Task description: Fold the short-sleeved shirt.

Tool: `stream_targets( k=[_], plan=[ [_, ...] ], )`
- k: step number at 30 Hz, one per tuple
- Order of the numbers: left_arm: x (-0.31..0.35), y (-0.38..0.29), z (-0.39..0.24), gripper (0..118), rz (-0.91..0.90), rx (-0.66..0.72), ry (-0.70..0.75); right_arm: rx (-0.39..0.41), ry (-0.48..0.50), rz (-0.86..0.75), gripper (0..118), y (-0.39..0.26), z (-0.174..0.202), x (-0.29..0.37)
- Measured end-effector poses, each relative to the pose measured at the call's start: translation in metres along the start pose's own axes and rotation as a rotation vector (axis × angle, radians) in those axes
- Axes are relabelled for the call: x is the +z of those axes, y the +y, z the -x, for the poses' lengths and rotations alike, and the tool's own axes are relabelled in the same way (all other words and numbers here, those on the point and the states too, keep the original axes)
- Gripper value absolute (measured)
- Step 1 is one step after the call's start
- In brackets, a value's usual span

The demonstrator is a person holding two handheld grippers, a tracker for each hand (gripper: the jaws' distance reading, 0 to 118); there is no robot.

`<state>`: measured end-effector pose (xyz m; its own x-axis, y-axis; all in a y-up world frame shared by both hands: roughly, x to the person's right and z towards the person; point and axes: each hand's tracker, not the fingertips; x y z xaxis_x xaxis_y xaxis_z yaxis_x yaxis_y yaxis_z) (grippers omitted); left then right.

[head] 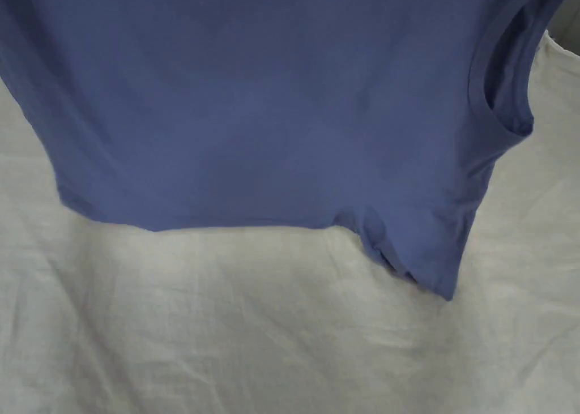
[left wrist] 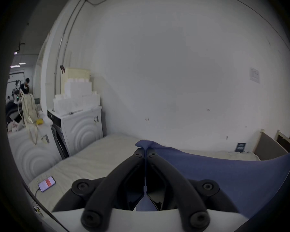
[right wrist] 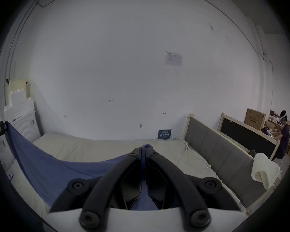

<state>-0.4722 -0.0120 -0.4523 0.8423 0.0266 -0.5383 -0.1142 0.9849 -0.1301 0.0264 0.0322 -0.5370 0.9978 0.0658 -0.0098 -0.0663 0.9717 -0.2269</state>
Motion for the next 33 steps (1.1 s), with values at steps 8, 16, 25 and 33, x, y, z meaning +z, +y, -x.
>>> stream_targets(
  k=[8,16,25,33],
  plan=[
    [-0.064,0.045,-0.045,0,-0.067,0.008,0.121,-0.035,-0.042,-0.083,2,0.042,0.032,-0.065],
    [-0.091,0.059,-0.052,0,-0.195,0.029,0.168,-0.087,-0.074,-0.264,2,0.067,0.048,-0.071],
    [-0.115,0.002,-0.049,0,-0.070,-0.044,0.171,-0.103,-0.028,-0.131,2,-0.009,0.051,-0.092],
    [-0.126,-0.115,-0.043,0,0.148,-0.103,0.142,-0.123,-0.020,0.115,2,-0.132,0.050,-0.112]
  ],
)
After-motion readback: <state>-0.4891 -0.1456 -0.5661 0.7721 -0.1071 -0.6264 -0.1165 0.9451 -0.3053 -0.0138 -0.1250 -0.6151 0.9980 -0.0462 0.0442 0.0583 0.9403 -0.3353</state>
